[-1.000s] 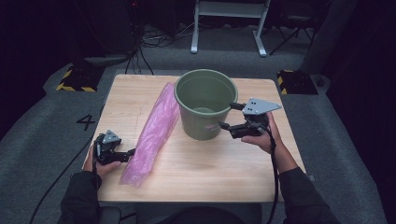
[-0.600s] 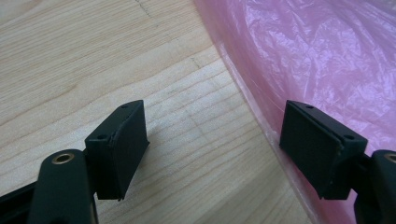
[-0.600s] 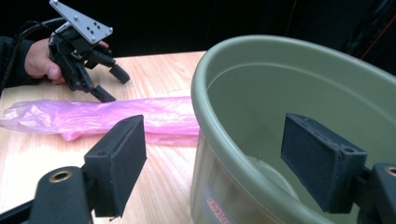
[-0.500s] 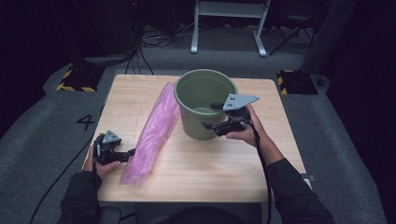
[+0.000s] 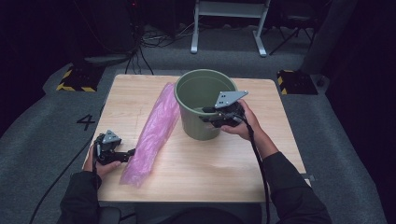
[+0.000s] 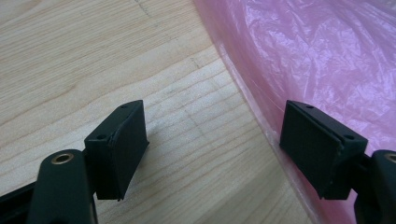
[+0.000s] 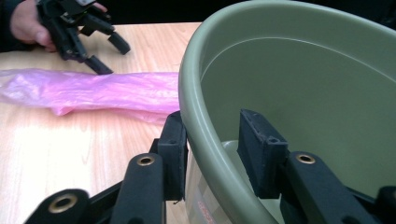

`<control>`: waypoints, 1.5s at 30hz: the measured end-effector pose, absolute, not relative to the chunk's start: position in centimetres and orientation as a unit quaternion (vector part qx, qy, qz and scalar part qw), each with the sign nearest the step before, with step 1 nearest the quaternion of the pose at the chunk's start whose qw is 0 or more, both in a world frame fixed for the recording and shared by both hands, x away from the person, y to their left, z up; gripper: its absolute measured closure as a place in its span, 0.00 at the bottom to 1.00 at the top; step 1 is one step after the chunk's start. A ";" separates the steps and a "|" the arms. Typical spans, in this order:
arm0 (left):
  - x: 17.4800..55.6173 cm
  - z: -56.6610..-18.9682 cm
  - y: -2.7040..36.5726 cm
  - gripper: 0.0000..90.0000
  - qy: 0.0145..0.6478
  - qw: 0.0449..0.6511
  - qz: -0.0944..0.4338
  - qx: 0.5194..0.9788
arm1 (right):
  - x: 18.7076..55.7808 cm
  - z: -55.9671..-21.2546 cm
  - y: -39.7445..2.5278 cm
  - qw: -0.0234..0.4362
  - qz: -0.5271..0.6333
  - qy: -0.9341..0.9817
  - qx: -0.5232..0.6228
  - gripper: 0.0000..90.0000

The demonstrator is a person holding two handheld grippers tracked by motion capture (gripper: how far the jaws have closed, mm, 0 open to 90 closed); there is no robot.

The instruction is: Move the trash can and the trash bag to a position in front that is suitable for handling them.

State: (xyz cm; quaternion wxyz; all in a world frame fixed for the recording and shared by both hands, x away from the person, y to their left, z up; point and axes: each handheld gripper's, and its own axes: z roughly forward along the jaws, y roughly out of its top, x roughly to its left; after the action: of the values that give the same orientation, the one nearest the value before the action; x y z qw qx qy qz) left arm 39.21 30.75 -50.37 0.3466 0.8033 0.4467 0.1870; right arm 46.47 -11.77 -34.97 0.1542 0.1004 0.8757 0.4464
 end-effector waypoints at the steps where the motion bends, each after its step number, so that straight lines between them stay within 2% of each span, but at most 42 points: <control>1: 39.2 -50.4 30.7 0.25 0.447 0.347 0.187 0.803 | 46.5 -35.0 -11.8 0.154 0.446 0.876 0.100 0.72; 7: 39.2 -50.4 30.7 0.25 0.447 0.347 0.188 0.803 | 45.9 -34.6 -12.2 0.171 0.438 0.878 0.087 0.81; 26: 39.2 -50.4 30.7 0.25 0.448 0.346 0.188 0.803 | 44.6 -34.4 -14.8 0.192 0.414 0.885 0.092 0.79; 28: 39.2 -50.4 30.7 0.25 0.448 0.346 0.188 0.803 | 44.3 -34.5 -15.3 0.203 0.422 0.879 0.091 0.68; 30: 39.2 -50.4 30.7 0.25 0.448 0.346 0.187 0.803 | 44.0 -34.5 -15.9 0.211 0.447 0.863 0.100 0.49; 32: 39.2 -50.4 30.7 0.25 0.448 0.346 0.188 0.803 | 43.6 -34.2 -16.8 0.216 0.465 0.850 0.118 0.40; 39: 39.2 -50.4 30.7 0.25 0.448 0.346 0.188 0.803 | 42.2 -33.6 -20.7 0.240 0.493 0.822 0.155 0.37; 40: 39.2 -50.4 30.7 0.25 0.448 0.345 0.188 0.803 | 41.6 -33.6 -22.4 0.240 0.499 0.816 0.167 0.35; 45: 39.2 -50.4 30.7 0.25 0.449 0.346 0.187 0.802 | 41.2 -34.5 -24.7 0.256 0.488 0.811 0.196 0.30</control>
State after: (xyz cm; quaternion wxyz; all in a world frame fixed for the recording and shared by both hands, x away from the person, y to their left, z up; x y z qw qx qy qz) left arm 39.22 30.67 -50.37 0.3455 0.8023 0.4492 0.1873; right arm 41.23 -24.67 -34.54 0.2555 0.1959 0.8113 0.4880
